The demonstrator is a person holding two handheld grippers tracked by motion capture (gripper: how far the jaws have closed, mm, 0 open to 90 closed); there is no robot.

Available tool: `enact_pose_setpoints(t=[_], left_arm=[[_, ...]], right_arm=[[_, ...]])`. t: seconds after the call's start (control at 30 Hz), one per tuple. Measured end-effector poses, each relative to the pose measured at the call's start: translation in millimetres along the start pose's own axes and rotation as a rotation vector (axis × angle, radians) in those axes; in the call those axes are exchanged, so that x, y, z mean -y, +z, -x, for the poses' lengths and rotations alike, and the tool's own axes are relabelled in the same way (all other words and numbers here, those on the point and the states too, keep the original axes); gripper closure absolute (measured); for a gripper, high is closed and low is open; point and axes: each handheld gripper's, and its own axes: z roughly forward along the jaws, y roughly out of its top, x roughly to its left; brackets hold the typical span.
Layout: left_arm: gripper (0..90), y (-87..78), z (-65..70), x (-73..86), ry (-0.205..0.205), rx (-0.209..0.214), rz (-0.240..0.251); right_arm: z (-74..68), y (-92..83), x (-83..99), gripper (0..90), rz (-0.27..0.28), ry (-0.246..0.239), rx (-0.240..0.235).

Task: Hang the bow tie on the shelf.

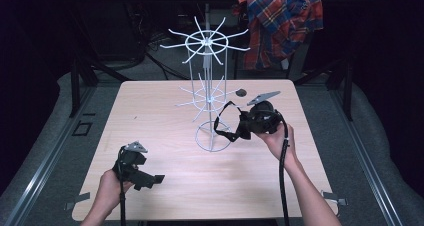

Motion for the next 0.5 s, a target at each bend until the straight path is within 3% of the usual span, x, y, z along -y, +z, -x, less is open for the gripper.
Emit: enact_pose_setpoints(t=[0.5], left_arm=[[0.1, 0.5, 1.4, -0.3, 0.004, 0.002, 0.0]], right_arm=[[-5.2, 9.3, 3.6, 69.5, -0.024, -0.028, -0.004]])
